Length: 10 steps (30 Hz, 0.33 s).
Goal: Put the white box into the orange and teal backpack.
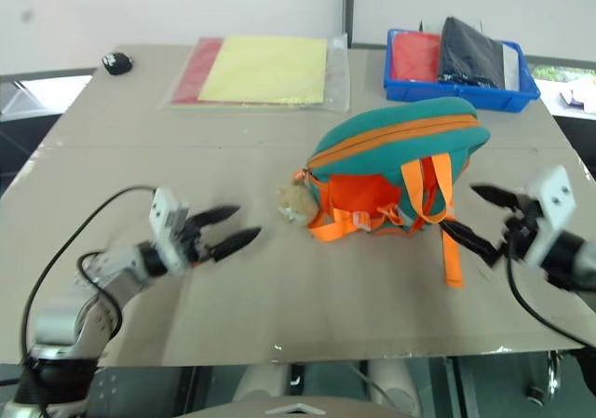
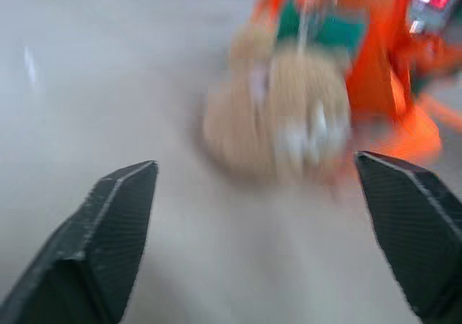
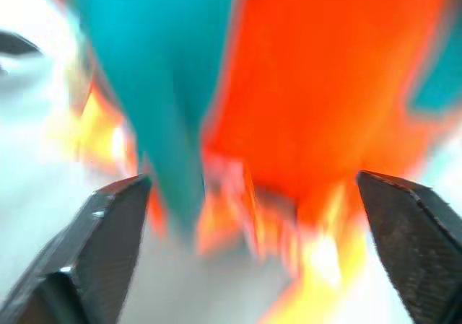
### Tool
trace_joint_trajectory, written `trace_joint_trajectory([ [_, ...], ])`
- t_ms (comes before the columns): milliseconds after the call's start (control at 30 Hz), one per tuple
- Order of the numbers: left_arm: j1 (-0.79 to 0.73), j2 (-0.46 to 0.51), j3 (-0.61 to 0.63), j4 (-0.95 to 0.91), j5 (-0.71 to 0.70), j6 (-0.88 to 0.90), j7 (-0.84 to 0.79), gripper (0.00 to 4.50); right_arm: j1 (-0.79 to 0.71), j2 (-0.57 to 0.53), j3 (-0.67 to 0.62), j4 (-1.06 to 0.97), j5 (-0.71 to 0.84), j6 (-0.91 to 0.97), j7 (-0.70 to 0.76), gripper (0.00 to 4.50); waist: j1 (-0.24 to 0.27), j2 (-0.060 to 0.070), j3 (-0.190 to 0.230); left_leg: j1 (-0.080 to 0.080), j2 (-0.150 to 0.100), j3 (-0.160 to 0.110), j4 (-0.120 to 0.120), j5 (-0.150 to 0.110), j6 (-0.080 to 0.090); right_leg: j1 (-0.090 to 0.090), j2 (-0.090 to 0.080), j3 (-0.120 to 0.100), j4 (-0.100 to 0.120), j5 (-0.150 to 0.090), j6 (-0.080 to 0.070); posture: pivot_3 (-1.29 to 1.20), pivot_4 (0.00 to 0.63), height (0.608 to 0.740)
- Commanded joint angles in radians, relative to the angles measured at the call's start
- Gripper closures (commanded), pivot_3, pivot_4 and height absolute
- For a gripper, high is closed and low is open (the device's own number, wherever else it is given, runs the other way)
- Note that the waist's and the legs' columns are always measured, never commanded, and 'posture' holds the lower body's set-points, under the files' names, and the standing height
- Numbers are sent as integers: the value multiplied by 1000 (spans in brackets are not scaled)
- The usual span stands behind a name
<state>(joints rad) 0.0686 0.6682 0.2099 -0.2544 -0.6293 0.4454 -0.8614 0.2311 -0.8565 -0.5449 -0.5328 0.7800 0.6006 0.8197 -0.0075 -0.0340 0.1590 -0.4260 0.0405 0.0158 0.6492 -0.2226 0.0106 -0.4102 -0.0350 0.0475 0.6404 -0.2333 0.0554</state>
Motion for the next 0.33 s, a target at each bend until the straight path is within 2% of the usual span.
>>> trace_joint_trajectory([
  [33, 82, 22, 84, -95, -31, -48, -60, 0, 93, -17, -131, -3, -7, -56, 132, 46, 0, 0, 0, 1, 0, 0, 0, 0, 0, 0, 0, 0, 0, 0, 0, 0, 150, 740],
  [167, 185, 41, 162, -99, -25, -56, -84, 0, 238, 0, -190, 87, -130, -180, 248, 46, 0, -1, -1, 11, 3, 3, 0, 0, 0, 7, -2, 2, -1, -3, 4, 0, 150, 740],
  [333, 191, 48, 173, -103, -32, -35, -85, 0, 249, 32, -171, 167, -177, -276, 279, 46, -1, 0, -1, 12, 5, 4, 0, -1, 0, 6, -8, 0, -2, -3, 4, 0, 150, 740],
])
